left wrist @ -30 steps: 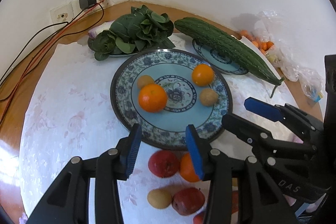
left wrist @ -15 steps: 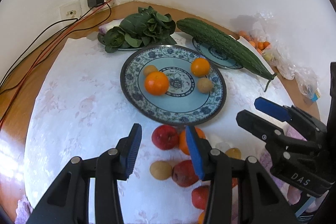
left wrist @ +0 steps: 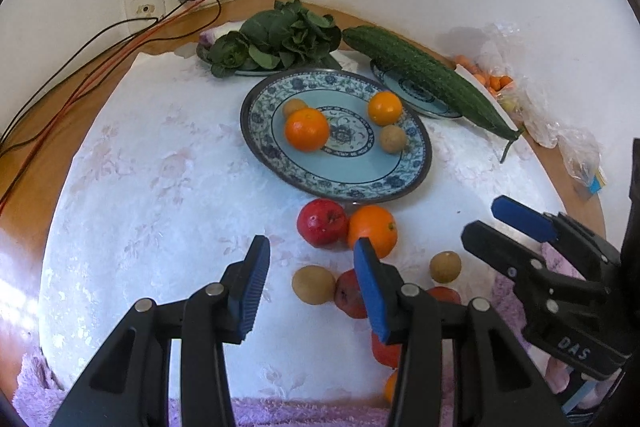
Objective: Organize fruits
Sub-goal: 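Withdraw both tools from the plate toward the remaining fruit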
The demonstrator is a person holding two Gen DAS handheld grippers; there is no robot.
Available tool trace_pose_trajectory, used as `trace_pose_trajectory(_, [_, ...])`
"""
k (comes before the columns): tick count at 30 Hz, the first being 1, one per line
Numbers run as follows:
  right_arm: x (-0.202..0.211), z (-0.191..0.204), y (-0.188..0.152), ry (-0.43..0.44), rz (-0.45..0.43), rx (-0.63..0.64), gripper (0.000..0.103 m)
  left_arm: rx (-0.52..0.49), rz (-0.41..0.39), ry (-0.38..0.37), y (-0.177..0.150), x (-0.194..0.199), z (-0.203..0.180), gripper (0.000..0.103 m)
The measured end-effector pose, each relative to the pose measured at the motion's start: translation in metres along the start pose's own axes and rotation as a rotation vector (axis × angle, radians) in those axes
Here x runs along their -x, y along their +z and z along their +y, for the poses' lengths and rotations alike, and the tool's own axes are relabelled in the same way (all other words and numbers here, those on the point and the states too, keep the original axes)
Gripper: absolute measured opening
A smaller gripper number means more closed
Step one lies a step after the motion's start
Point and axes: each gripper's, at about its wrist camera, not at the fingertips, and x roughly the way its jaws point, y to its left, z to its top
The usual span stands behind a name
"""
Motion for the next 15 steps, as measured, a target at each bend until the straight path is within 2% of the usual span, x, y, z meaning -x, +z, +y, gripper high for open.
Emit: trace_pose_trajectory(15, [-0.002,-0.007,-0.006,0.009,0.009,-0.028,0.056,0.024,-0.007,-0.008,0.006,-0.015,0.004,0.046])
